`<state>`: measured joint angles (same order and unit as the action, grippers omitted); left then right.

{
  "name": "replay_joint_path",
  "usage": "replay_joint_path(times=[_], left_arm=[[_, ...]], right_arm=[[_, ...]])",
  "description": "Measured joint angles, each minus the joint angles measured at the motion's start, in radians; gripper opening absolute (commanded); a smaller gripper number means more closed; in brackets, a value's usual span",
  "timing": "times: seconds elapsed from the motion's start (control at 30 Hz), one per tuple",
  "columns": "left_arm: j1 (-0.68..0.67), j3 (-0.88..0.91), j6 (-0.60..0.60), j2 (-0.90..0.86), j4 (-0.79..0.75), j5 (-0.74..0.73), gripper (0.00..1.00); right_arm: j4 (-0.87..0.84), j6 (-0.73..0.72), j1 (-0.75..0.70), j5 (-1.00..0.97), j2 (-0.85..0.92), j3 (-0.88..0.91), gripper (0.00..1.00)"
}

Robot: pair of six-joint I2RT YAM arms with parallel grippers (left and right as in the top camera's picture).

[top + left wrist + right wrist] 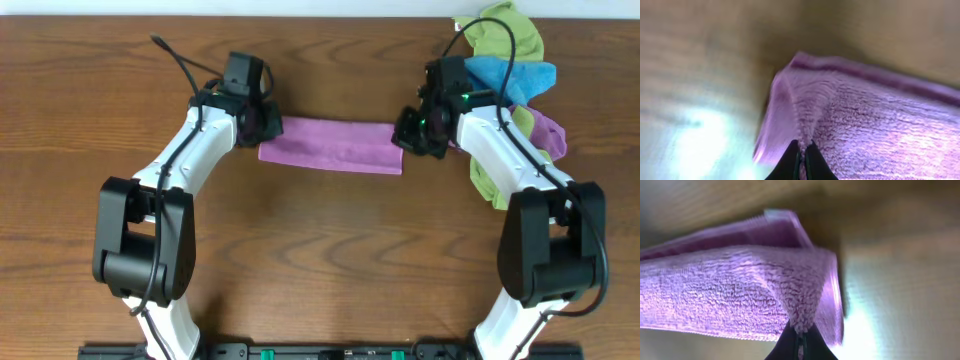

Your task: Fold the cloth

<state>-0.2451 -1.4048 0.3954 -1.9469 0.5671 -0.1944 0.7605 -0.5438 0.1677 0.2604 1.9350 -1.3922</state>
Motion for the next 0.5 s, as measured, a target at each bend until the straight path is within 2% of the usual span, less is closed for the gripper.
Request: replay_joint_path(times=[0.07, 0.1, 0.13, 0.17, 0.2, 0.23, 0.27, 0.3, 0.4, 0.43, 0.47, 0.5], left_arm=[[-0.003, 0.000, -0.001, 0.000, 0.037, 0.016, 0.06], [-0.004, 0.000, -0.001, -0.001, 0.043, 0.020, 0.06], [-0.005, 0.000, -0.002, -0.001, 0.046, 0.025, 0.17], [-0.005, 0.000, -0.007, -0.001, 0.043, 0.032, 0.38], [-0.005, 0.000, -0.011, -0.001, 0.039, 0.042, 0.40], [-0.004, 0.000, -0.007, -0.001, 0.035, 0.048, 0.41], [-0.002, 0.000, -0.006, -0.001, 0.035, 0.058, 0.46], [0.000, 0.000, -0.010, -0.001, 0.038, 0.067, 0.64], [0.001, -0.008, -0.023, -0.001, 0.060, 0.076, 0.68], [0.001, -0.016, -0.035, -0.001, 0.071, 0.076, 0.70], [0.001, -0.031, -0.046, -0.001, 0.082, 0.078, 0.79], [0.001, -0.045, -0.064, 0.000, 0.087, 0.079, 0.76]], right_arm=[[0.029, 0.003, 0.000, 0.010, 0.002, 0.000, 0.01], [0.035, 0.004, 0.001, 0.013, 0.002, 0.000, 0.06], [0.038, 0.004, 0.001, 0.014, 0.002, 0.000, 0.29], [0.039, 0.004, 0.001, 0.013, 0.002, 0.000, 0.52], [0.041, 0.010, 0.001, 0.007, 0.002, 0.000, 0.66], [0.042, 0.011, 0.000, 0.004, 0.002, 0.000, 0.73], [0.042, 0.011, 0.000, 0.001, 0.002, 0.000, 0.85], [0.043, 0.014, 0.000, 0.000, 0.002, 0.000, 0.91], [0.043, 0.021, -0.001, -0.001, 0.002, 0.000, 0.89], [0.043, 0.022, -0.002, -0.001, 0.002, 0.000, 0.73], [0.043, 0.027, -0.003, -0.001, 0.002, -0.002, 0.35], [0.044, 0.027, -0.005, 0.000, 0.002, -0.005, 0.01]])
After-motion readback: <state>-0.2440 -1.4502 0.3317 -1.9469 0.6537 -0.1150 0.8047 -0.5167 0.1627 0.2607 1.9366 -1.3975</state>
